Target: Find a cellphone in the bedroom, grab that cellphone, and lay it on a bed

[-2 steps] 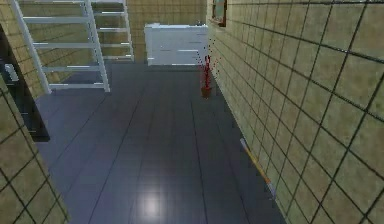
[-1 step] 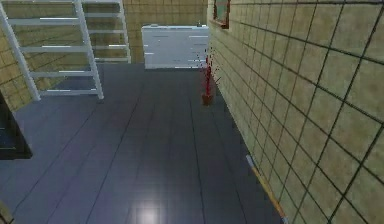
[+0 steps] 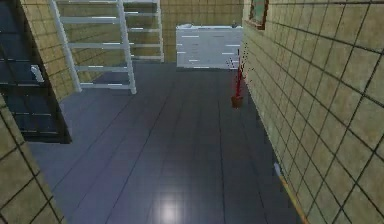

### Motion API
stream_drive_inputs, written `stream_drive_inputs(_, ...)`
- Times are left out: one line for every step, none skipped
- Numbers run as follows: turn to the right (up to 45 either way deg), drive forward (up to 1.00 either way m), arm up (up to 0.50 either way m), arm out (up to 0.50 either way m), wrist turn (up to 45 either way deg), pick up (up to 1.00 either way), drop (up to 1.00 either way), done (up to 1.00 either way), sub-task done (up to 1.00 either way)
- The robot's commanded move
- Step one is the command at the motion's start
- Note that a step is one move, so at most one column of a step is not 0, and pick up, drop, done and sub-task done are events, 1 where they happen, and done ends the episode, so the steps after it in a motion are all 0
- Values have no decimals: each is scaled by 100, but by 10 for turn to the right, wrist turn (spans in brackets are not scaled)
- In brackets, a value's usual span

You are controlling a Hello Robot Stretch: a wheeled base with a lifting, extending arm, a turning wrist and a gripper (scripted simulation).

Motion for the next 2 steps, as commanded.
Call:
stream_drive_inputs(0, 100, 0, 0, 0, 0, 0, 0, 0)
stream_drive_inputs(0, 100, 0, 0, 0, 0, 0, 0, 0)
